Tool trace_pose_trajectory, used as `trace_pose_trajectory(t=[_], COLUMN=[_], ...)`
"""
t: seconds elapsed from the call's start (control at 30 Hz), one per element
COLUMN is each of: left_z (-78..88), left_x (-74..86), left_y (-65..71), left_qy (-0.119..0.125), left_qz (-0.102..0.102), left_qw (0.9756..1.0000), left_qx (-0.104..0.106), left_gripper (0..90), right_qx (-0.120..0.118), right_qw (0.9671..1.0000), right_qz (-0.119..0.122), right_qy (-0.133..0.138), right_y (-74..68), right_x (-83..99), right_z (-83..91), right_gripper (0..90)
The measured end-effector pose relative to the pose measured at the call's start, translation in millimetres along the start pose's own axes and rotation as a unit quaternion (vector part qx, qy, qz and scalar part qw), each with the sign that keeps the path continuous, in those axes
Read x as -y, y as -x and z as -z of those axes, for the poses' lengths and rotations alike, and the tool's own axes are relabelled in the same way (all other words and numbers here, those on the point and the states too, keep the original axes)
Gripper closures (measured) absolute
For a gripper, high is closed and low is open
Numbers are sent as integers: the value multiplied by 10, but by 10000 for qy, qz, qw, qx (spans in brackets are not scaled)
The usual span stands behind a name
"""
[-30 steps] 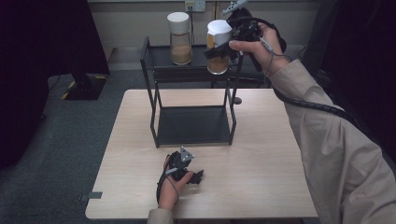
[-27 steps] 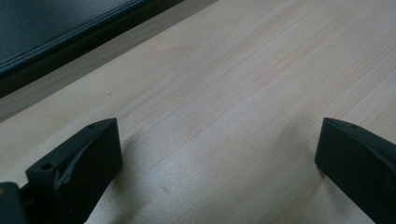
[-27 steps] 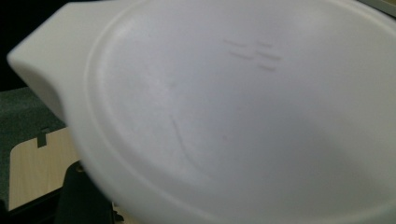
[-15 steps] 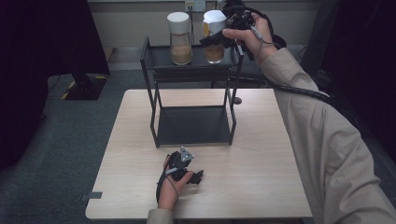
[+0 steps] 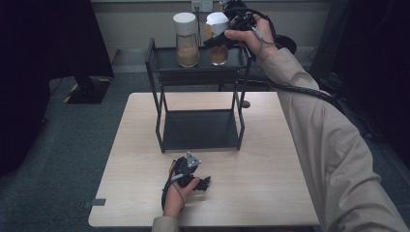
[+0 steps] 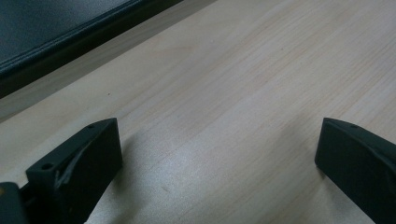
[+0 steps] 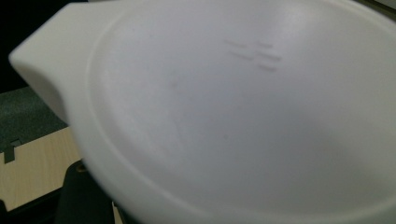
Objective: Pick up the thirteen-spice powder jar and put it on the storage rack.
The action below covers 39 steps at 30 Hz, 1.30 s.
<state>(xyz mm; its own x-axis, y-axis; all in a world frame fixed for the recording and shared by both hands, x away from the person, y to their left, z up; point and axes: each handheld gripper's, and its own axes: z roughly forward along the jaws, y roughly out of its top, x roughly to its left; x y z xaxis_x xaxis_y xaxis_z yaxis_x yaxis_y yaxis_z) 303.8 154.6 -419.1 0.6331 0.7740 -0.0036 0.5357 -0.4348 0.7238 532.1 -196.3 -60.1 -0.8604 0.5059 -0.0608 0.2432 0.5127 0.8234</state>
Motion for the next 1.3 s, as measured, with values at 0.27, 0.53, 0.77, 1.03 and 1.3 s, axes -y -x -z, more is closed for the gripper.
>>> trace_pose_trajectory(t=[0.27,0.53,0.77,1.03,1.3], left_z=[0,0,1,1,1], left_x=[0,0,0,0,0], left_y=[-2,-4,-9,-9,-9], left_qy=[-1,-1,-3,-2,-1], left_qz=[-5,-3,-11,-11,-12], left_qw=[10000,10000,10000,10000,10000], left_qx=[4,9,19,20,19], left_gripper=[0,0,0,0,0], right_qx=[8,-8,-145,-200,-166], right_qw=[10000,9999,9997,9995,9996], right_qz=[-41,-106,-195,-221,-231], right_qy=[-41,-27,98,83,53], right_y=[53,104,193,217,196], right_x=[20,51,117,114,130], right_z=[-81,-103,-114,-125,-176], right_gripper=[301,301,298,291,218])
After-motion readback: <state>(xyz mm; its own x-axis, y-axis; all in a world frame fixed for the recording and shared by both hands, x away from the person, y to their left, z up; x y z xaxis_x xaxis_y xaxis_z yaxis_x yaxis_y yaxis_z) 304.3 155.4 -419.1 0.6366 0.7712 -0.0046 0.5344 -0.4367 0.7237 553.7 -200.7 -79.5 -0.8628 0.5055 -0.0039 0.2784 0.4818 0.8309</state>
